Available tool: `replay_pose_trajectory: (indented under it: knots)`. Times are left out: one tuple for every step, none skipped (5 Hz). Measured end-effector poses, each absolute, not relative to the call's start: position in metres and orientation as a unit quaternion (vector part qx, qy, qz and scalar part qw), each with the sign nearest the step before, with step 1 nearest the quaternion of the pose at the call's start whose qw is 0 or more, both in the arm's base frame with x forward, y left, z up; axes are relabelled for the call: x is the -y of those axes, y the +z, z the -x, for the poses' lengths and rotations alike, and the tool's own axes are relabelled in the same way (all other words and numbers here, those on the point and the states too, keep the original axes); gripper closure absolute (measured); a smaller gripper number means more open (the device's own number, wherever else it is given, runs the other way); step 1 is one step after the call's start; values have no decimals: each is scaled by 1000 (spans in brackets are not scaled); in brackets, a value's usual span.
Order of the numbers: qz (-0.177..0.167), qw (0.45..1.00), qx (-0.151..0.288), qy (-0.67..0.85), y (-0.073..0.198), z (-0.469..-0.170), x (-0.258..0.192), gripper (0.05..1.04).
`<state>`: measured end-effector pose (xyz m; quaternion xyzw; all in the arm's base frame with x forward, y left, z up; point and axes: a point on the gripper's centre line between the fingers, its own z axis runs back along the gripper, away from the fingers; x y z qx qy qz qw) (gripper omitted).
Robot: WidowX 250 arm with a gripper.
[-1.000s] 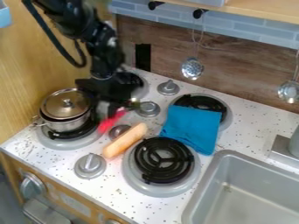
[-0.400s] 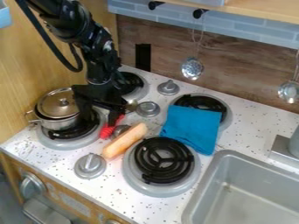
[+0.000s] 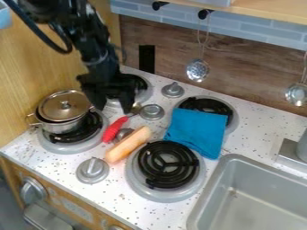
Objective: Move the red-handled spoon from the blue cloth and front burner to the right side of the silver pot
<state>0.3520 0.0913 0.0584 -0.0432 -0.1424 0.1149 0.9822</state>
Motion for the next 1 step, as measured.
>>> replay_pose_trajectory:
  knots:
    - [119, 977, 152, 87, 96, -350, -69, 83]
